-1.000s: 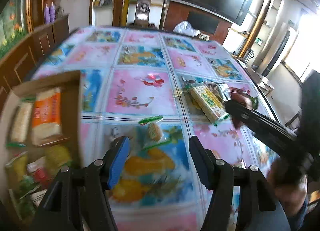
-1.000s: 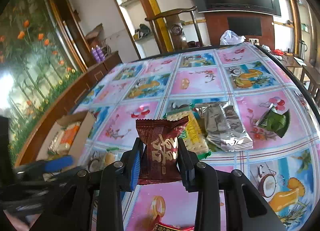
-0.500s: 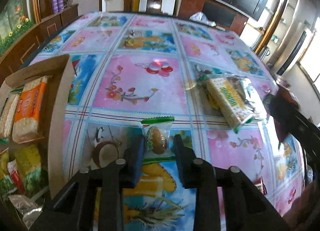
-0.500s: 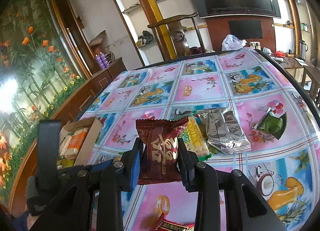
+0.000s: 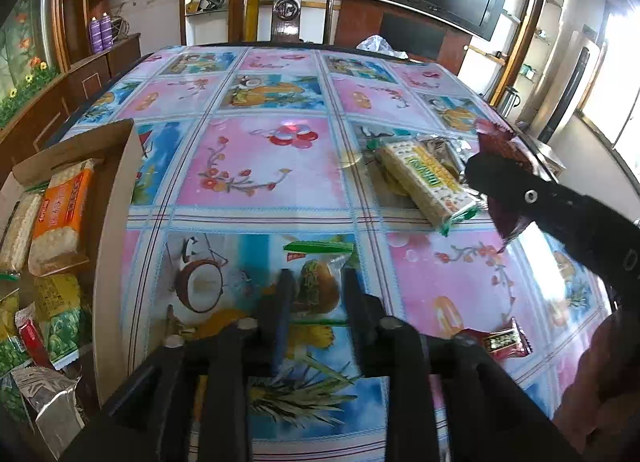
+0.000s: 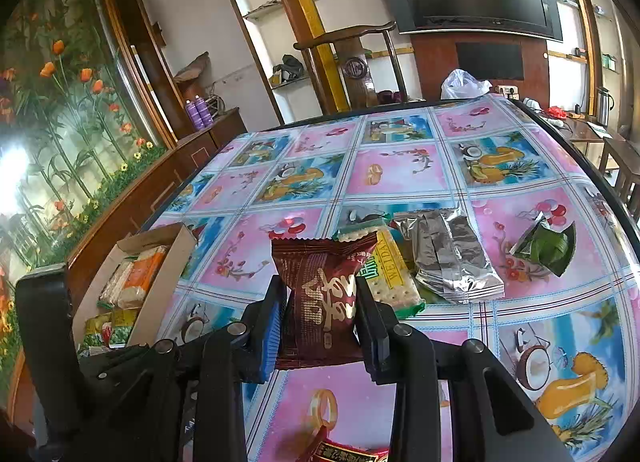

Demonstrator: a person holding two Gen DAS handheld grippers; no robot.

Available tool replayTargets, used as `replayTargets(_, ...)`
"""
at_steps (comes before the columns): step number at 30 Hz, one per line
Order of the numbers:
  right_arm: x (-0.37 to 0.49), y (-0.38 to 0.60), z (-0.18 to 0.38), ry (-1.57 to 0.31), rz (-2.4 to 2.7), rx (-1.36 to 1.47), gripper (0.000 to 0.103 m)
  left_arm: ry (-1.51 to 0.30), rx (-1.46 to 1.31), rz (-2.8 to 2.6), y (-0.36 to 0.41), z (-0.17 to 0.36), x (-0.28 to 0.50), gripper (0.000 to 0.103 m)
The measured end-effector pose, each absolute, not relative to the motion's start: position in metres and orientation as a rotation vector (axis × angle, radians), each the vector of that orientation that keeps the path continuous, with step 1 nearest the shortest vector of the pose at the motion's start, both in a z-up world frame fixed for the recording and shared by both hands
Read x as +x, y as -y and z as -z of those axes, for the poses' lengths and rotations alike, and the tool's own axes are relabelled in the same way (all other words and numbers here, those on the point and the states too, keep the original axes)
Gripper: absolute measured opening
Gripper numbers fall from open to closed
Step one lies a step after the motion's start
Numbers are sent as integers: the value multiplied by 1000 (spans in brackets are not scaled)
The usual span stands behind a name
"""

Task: Organize snacks
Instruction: 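Grasp the brown chocolate wrapper with the right gripper while the left grasps a green-white packet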

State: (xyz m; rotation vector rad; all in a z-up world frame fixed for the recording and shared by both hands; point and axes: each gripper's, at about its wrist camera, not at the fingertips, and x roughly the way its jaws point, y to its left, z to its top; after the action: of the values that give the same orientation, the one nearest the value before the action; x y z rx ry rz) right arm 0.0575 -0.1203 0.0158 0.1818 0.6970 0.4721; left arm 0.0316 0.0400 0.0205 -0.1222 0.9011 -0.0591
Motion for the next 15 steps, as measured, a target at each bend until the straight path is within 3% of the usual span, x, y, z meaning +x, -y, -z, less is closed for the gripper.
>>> replayTargets(4,57,119,-16,-697,-481,184,36,-896,-96,50,-39,-14,32,41)
replayTargets(7,56,117,-16,-691,-486,183,36,-882,-83,45,-38,-14,32,29)
replayTargets(15,54,116,-14,-687,-487,176,36,-813,-130,59,-44,-22,26,26)
